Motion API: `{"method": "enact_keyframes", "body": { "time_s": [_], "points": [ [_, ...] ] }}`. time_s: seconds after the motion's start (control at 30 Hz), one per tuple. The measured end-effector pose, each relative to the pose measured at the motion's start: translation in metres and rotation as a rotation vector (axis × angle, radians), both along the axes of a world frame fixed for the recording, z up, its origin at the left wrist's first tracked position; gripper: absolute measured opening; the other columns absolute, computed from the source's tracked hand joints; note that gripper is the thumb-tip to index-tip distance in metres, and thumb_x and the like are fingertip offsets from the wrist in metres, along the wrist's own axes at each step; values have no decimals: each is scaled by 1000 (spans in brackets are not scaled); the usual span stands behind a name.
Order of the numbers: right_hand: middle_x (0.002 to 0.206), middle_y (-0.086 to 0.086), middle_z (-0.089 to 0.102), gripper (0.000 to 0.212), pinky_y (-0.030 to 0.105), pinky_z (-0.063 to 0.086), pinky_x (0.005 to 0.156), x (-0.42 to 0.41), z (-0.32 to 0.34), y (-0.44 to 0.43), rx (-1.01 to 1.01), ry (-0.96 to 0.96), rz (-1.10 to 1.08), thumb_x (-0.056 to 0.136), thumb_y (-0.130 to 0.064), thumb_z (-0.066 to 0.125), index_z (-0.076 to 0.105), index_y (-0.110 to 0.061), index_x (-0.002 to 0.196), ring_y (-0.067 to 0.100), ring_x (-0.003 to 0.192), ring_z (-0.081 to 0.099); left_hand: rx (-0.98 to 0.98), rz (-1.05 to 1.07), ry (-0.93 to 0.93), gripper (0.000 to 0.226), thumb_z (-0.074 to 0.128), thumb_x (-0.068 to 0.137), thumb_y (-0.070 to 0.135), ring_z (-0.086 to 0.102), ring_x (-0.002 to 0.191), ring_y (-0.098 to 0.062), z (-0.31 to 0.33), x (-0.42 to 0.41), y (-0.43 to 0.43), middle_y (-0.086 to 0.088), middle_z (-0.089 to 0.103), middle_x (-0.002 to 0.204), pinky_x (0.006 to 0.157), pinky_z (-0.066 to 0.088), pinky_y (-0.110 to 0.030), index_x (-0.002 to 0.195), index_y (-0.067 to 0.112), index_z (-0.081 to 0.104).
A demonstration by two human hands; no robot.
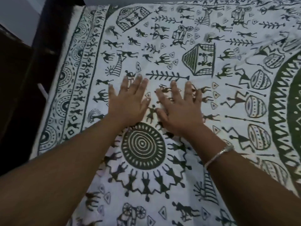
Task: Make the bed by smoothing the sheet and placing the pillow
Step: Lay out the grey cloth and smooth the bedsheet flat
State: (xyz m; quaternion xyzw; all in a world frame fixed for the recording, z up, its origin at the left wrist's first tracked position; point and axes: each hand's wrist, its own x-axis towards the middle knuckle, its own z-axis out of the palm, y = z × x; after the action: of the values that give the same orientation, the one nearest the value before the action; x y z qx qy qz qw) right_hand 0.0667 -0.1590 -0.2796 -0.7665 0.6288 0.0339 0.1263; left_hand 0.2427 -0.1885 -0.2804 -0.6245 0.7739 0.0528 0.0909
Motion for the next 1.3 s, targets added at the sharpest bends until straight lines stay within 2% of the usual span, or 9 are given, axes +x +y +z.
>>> {"method": "enact_keyframes", "body": {
  "time_s": [0.17,0.3,0.4,0.53,0.63,0.73,0.93,1.13,1.3],
  "points": [
    [160,13,-12,65,66,-12,108,42,-3,-3,-34,8,-200,92,-62,9,-4,-38,151,49,141,-17,15,-162,-72,68,-4,86,61,-6,145,-36,9,42,21,5,-11,159,109,0,-66,146,34,-19],
    [158,14,-17,66,67,-10,109,78,0,-3,10,-2,-96,93,-65,13,-11,-41,149,49,140,-19,82,71,-130,68,0,88,63,-13,142,-42,12,82,17,14,-19,156,105,-6,-70,147,33,-20],
    [158,13,-18,66,65,-10,110,90,2,-4,24,-15,-128,93,-65,15,-9,-42,149,48,140,-20,47,226,-149,68,11,94,59,-11,141,-47,26,88,2,3,-14,159,105,-8,-69,150,27,-12],
    [158,14,-18,65,66,-10,110,113,1,-5,-7,-49,-171,93,-63,17,-7,-41,150,49,140,-19,53,36,-121,76,10,88,68,-15,141,-43,20,109,12,3,-19,158,109,-4,-67,148,31,-17],
    [159,10,-18,63,66,-13,108,128,1,-5,-4,-48,-111,93,-65,16,-6,-44,149,48,139,-21,98,170,-53,85,12,85,74,-16,143,-38,19,138,9,6,-22,157,109,0,-65,149,26,-16],
    [159,8,-19,62,67,-12,108,131,0,-5,-6,-36,-87,93,-66,14,-9,-47,148,48,139,-22,130,220,1,84,15,90,67,-7,146,-27,25,153,-3,1,-21,157,116,0,-54,150,15,-14],
    [159,11,-18,64,71,-10,106,140,3,-8,15,-20,-129,90,-68,13,-7,-46,147,52,137,-21,-20,156,-7,72,28,99,46,-14,144,-35,32,130,13,-18,-17,156,117,-5,-48,151,10,-7],
    [158,15,-20,66,72,-11,105,163,7,-21,49,0,-49,89,-72,13,-9,-48,146,52,137,-23,167,401,118,100,25,81,78,-15,144,-32,28,145,12,-18,-23,154,113,5,-56,148,17,-18],
    [158,7,-21,66,71,-10,105,179,8,-34,43,9,89,89,-71,15,-14,-50,145,52,137,-24,125,430,128,78,38,95,48,-11,143,-40,45,127,-7,-24,-16,154,116,1,-52,151,18,-8]
  ]
}}
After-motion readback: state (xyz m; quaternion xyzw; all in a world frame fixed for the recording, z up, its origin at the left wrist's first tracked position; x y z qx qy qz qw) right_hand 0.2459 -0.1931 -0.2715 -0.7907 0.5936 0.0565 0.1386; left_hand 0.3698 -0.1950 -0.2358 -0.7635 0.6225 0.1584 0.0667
